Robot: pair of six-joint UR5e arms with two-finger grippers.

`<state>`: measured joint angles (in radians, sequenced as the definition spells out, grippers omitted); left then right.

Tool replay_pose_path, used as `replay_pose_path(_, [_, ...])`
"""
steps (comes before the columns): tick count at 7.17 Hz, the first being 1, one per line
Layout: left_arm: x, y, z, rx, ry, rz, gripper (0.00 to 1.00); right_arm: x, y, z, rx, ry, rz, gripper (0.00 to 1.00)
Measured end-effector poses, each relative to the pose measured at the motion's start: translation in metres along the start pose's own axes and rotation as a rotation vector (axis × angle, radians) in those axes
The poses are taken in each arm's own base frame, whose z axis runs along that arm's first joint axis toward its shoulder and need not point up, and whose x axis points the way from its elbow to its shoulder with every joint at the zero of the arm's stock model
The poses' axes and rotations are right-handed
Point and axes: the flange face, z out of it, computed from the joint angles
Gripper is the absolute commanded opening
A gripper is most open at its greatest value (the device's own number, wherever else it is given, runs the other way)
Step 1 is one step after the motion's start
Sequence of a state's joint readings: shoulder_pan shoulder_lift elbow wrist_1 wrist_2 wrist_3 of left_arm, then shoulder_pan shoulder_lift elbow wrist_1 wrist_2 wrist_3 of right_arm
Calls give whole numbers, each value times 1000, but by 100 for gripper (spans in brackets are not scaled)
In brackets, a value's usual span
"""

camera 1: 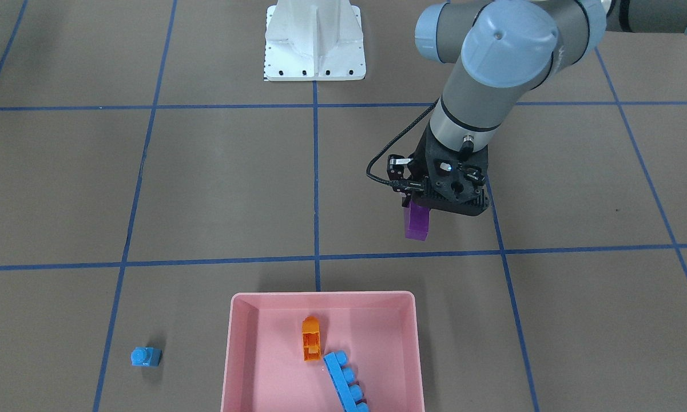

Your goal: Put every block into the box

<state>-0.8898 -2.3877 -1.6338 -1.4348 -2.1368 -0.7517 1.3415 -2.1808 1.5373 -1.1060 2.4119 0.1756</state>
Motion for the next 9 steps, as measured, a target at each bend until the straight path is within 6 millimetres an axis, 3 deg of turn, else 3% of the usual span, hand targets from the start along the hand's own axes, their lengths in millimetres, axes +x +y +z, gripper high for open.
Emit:
replay_pose_path(2, [8,-11,-11,37,-16,4,0,2,3,6,-20,-47,16,93])
replay_pose_path(3, [10,-15,-15,47,-19,0,0,6,3,10,-27,-56,22,78])
replay_pose_path(5, [17,-25,-22,59,-16,-29,0,11,3,16,-31,-68,33,0])
replay_pose_path(7, [33,-43,-24,67,-10,-78,0,5,-8,14,-26,-88,54,0])
replay_pose_path(9, [39,-86,1,96,17,-157,0,-11,-23,5,-15,-130,44,0])
